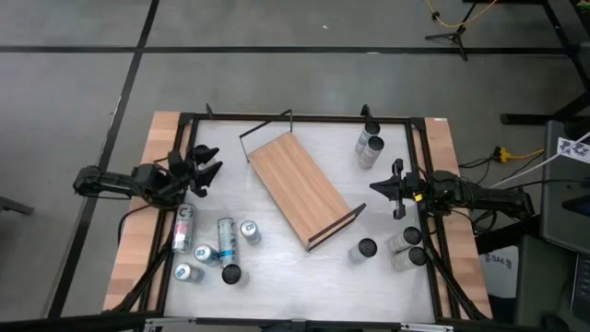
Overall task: Place canned beverage on shelf
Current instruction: Put the top white-pink soda can on the shelf
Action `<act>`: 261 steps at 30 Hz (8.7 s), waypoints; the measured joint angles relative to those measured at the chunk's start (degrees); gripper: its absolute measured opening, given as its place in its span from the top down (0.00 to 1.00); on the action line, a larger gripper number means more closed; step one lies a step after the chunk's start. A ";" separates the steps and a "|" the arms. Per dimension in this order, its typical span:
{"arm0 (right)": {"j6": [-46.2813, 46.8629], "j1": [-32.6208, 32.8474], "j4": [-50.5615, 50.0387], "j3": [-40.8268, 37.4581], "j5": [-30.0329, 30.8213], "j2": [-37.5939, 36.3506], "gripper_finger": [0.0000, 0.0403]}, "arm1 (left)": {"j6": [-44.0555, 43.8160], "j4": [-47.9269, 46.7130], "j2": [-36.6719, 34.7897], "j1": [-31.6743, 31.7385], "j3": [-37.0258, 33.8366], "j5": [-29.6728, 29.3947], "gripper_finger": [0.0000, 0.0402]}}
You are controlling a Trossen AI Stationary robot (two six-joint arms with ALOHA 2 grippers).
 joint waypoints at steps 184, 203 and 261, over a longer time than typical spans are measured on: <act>0.00 0.02 -0.04 0.04 -0.02 0.01 1.00 | -18.69 -96.21 61.32 34.23 54.18 18.26 0.41; 0.00 0.01 -0.02 0.04 -0.02 0.00 1.00 | -12.10 -89.21 59.34 27.96 53.98 31.91 0.41; 0.00 0.01 0.00 0.04 -0.02 0.02 1.00 | 13.61 -92.63 84.72 27.27 93.63 33.46 0.41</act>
